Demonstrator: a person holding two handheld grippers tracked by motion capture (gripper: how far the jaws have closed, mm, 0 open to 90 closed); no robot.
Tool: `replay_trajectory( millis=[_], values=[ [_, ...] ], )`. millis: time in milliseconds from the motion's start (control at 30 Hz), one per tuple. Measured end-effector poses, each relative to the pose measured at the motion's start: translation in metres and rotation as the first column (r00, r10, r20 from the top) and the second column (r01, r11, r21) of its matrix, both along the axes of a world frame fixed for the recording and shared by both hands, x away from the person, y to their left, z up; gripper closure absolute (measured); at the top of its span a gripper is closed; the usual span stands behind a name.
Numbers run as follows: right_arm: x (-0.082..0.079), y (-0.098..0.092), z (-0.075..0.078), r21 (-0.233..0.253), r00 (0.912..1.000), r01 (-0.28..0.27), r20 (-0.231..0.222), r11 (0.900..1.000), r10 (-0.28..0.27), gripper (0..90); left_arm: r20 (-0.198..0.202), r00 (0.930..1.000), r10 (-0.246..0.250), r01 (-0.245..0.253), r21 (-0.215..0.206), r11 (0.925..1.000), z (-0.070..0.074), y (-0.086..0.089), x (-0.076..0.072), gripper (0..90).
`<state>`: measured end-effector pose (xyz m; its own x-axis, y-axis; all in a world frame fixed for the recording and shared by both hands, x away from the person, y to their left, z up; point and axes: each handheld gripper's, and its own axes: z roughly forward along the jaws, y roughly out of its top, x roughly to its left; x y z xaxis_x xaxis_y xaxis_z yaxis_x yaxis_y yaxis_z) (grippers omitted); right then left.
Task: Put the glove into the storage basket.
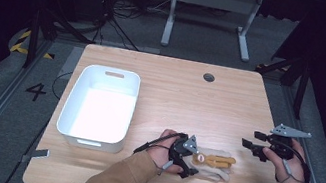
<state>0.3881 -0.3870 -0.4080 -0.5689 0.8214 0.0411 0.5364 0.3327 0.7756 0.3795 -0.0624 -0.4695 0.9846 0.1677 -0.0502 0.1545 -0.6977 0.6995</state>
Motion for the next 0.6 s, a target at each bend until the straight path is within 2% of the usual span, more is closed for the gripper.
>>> replay_trajectory(
  millis=[100,167,267,400,433,467,600],
  values=[
    [-0.0001,-0.0002,-0.0006,-0.003,1.0,0.007,-0.002,1.0,-0.007,34.3,0.004,1.0,0.002,-0.002,0.003,1.0,0.0003,0.0004,0.0003,17.1],
    [0.0,-0.0006,-0.0006,-0.005,1.0,0.008,-0.001,1.0,-0.008,34.4,0.007,1.0,0.003,-0.003,0.007,1.0,0.0014,0.0007,0.0001,23.3],
    [-0.0001,-0.001,-0.0006,-0.006,1.0,0.008,0.0,1.0,-0.008,34.6,0.018,0.9998,0.002,-0.002,0.004,1.0,0.0016,0.0015,0.0005,26.6],
    [-0.0003,-0.0006,-0.0008,-0.009,0.9998,0.02,-0.001,1.0,-0.02,35.2,0.02,0.9997,0.011,-0.011,0.004,0.9999,0.0036,0.0032,0.0007,45.4],
    [-0.0003,-0.0006,-0.0008,-0.009,0.9998,0.02,-0.001,1.0,-0.02,35.2,0.018,0.9997,0.019,-0.019,0.006,0.9998,0.0044,0.0035,0.0007,45.4],
    [-0.0003,-0.0008,-0.001,-0.009,0.9998,0.022,-0.001,1.0,-0.022,35.3,0.015,0.9996,0.023,-0.023,0.008,0.9997,0.0049,0.0036,0.0004,52.5],
    [-0.0004,-0.0012,-0.0014,-0.007,0.9997,0.024,0.0,1.0,-0.024,35.4,0.013,0.9991,0.04,-0.041,0.027,0.9988,0.0076,0.0027,-0.0019,64.0]
  ],
)
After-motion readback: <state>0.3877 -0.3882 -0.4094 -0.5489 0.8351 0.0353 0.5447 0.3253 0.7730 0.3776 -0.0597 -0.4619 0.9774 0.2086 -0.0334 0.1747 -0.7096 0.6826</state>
